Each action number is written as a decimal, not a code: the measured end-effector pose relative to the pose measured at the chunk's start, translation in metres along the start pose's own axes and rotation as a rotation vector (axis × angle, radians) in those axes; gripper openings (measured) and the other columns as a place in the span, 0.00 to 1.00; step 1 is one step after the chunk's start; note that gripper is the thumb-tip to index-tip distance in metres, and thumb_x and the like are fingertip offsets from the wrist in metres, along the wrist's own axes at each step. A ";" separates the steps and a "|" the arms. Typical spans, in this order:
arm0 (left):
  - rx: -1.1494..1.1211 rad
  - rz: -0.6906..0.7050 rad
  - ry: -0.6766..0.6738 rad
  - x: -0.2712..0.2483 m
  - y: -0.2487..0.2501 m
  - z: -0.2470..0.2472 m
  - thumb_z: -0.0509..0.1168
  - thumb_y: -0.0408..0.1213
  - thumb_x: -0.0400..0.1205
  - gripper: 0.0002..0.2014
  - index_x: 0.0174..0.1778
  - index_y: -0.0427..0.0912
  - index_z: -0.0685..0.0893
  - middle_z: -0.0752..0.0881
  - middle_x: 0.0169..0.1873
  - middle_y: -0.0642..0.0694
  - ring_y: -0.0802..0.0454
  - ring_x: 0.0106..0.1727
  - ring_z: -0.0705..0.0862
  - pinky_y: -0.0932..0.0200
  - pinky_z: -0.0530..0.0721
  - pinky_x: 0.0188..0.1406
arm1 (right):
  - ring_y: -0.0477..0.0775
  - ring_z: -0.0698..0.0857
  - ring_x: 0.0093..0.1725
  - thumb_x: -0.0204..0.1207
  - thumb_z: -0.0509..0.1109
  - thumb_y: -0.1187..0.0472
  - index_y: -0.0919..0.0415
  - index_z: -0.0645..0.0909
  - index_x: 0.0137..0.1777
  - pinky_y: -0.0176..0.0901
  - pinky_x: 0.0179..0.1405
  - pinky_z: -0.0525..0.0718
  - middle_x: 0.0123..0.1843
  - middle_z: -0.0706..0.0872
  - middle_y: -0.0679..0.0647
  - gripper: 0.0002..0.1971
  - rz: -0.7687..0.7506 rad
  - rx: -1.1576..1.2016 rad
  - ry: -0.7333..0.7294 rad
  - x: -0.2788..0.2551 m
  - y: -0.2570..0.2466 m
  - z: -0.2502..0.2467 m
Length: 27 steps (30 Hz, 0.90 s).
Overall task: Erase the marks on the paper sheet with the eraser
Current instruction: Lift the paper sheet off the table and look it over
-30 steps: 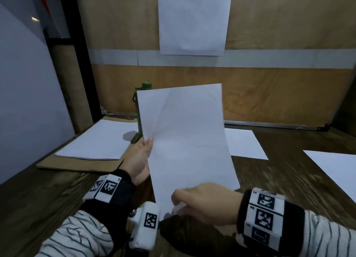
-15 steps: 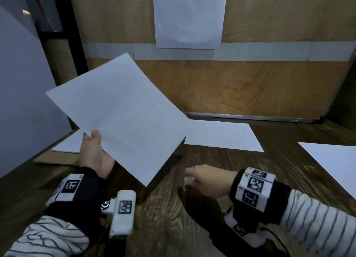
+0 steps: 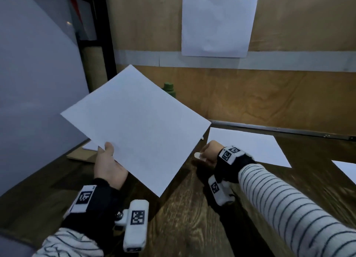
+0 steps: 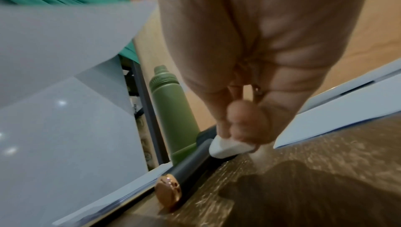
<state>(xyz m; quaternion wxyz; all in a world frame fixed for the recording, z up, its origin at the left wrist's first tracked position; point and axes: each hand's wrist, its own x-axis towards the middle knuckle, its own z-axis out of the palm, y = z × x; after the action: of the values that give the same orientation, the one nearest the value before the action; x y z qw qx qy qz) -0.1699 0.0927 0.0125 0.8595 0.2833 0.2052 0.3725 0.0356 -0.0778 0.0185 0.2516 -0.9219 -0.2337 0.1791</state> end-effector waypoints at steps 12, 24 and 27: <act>0.176 0.103 -0.179 -0.024 -0.012 0.034 0.50 0.37 0.89 0.19 0.76 0.46 0.69 0.85 0.56 0.46 0.48 0.54 0.84 0.47 0.82 0.52 | 0.49 0.81 0.26 0.77 0.64 0.73 0.62 0.79 0.26 0.32 0.29 0.79 0.26 0.80 0.54 0.17 -0.117 0.170 0.016 -0.033 0.040 -0.049; 0.377 0.064 -0.244 -0.056 -0.069 0.092 0.55 0.35 0.87 0.09 0.54 0.43 0.81 0.87 0.49 0.46 0.50 0.48 0.85 0.53 0.84 0.49 | 0.53 0.90 0.41 0.78 0.65 0.69 0.68 0.85 0.54 0.39 0.36 0.87 0.48 0.91 0.59 0.09 -0.242 0.817 0.048 -0.101 0.096 -0.095; 0.406 0.113 -0.200 -0.065 -0.083 0.106 0.59 0.34 0.85 0.07 0.50 0.42 0.83 0.88 0.49 0.43 0.49 0.48 0.86 0.56 0.85 0.47 | 0.60 0.88 0.50 0.78 0.65 0.72 0.69 0.85 0.52 0.47 0.51 0.86 0.52 0.89 0.64 0.08 -0.171 0.775 0.215 -0.103 0.118 -0.099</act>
<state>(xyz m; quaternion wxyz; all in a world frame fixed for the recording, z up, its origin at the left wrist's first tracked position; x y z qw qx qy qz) -0.1082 -0.0387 0.0492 0.7787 0.4968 0.1737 0.3414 0.0346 -0.2594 0.0560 0.6174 -0.7495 -0.1973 0.1348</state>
